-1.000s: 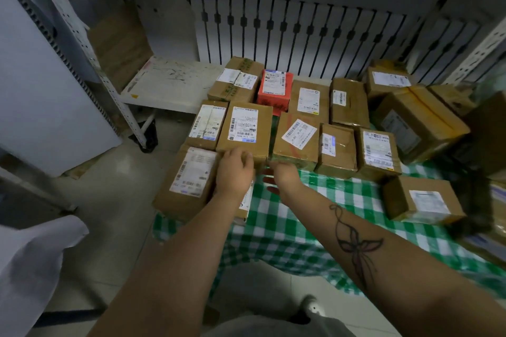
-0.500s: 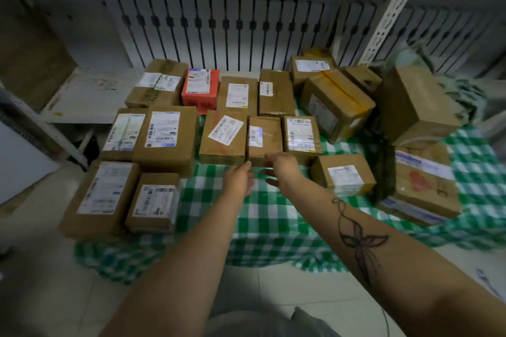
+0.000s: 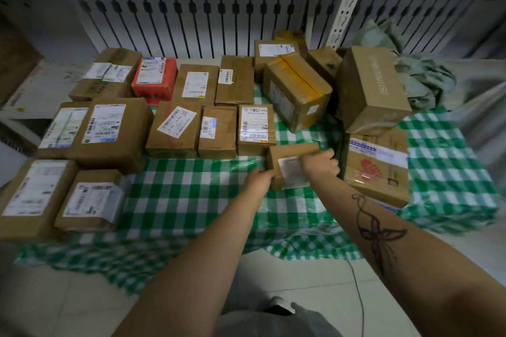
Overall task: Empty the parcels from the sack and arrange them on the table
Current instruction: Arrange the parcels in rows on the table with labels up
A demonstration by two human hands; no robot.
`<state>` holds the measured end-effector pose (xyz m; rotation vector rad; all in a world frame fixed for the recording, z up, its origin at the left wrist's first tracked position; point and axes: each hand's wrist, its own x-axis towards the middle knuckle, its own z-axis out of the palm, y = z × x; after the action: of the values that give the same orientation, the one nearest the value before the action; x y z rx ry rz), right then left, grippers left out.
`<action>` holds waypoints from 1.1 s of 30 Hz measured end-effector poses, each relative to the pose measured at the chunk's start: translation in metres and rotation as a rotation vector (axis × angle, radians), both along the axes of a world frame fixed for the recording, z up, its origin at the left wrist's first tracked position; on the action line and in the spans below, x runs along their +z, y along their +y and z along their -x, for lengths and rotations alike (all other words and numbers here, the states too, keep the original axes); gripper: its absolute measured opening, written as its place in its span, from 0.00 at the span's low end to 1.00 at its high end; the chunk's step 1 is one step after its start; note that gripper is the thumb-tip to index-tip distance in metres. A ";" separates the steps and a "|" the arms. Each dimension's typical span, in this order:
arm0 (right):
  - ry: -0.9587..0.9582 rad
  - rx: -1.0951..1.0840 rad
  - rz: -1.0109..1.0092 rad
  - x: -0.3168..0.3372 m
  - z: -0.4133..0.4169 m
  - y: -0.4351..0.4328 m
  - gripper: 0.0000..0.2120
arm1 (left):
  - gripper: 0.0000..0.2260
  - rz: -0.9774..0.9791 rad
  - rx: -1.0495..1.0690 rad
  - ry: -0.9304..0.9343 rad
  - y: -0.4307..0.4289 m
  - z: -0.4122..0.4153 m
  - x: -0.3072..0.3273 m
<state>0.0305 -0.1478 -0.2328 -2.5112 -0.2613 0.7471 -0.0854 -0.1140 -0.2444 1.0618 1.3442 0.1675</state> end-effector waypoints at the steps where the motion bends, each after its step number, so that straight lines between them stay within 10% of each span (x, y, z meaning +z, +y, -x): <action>1: 0.045 -0.024 0.010 -0.001 -0.004 -0.001 0.30 | 0.18 0.011 -0.030 0.007 -0.004 -0.005 0.001; 15: 0.168 -0.010 -0.188 0.018 0.008 0.006 0.32 | 0.10 -0.457 0.278 -0.023 0.001 0.014 0.007; 33: 0.370 0.304 -0.349 0.019 0.167 0.084 0.24 | 0.16 -0.330 0.662 -0.011 0.038 0.165 0.010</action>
<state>-0.1366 -0.0633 -0.2142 -1.9834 -0.5922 1.1567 -0.2502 -0.0755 -0.2348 0.8401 1.6556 0.9092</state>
